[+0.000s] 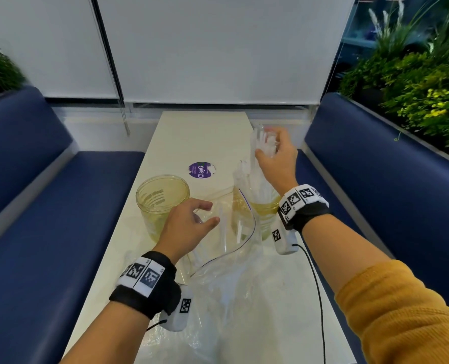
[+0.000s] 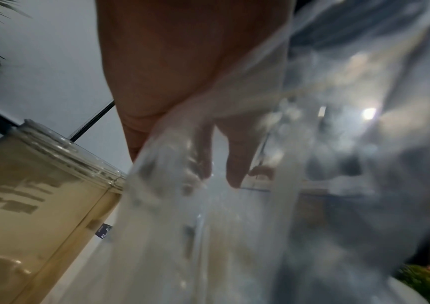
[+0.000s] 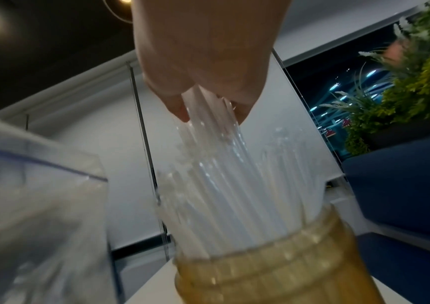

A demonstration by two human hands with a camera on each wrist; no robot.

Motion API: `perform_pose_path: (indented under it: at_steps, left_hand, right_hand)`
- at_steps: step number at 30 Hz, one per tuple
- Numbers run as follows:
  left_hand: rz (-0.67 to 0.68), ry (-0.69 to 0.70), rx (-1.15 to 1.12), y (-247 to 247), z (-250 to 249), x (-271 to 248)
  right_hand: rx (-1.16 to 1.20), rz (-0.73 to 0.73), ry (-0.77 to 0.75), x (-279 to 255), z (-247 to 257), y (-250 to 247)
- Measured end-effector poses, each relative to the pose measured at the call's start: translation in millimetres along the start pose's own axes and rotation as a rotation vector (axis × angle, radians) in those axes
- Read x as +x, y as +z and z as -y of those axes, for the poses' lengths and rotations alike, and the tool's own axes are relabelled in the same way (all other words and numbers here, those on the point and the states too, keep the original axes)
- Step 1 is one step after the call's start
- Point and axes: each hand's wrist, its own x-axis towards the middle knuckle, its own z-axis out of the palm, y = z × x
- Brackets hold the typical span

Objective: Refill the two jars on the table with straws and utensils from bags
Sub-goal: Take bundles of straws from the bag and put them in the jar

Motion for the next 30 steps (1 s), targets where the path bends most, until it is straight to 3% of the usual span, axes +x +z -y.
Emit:
perform_pose_path:
  at_steps: [4,9,11,13,15,17,20,24,26,30]
  left_hand:
    - [-0.002,0.002,-0.003,-1,0,-1]
    - [-0.002,0.009,0.013,-2,-2,1]
    - [-0.002,-0.002,0.011,-2,-3,2]
    - [-0.005,-0.010,0.004,-1,-3,2]
    - [-0.006,-0.007,0.006,0,-4,1]
    - [-0.005,-0.005,0.012,-1,-4,1]
    - [-0.006,-0.007,0.018,-2,-3,0]
    - [-0.004,-0.019,0.015,-2,-4,1]
    - [0.001,-0.021,0.016,-2,-5,1]
    - [0.012,-0.019,0.021,-1,-9,0]
  right_hand:
    - [-0.036,-0.014,0.056,-9,-8,4]
    - [-0.131,-0.146,-0.218,23,25,2]
    - [-0.301,-0.042,-0.332,40,34,6]
    - [-0.535,0.175,-0.365,45,34,11]
    - [-0.766,0.436,-0.273,36,25,14]
    - [-0.851,0.601,-0.161,19,10,15]
    - [-0.735,0.594,-0.123,5,5,12]
    - [-0.664,0.316,-0.328,27,25,6]
    - [-0.693,0.354,-0.372,36,39,11]
    - [-0.802,0.571,-0.501,30,46,37]
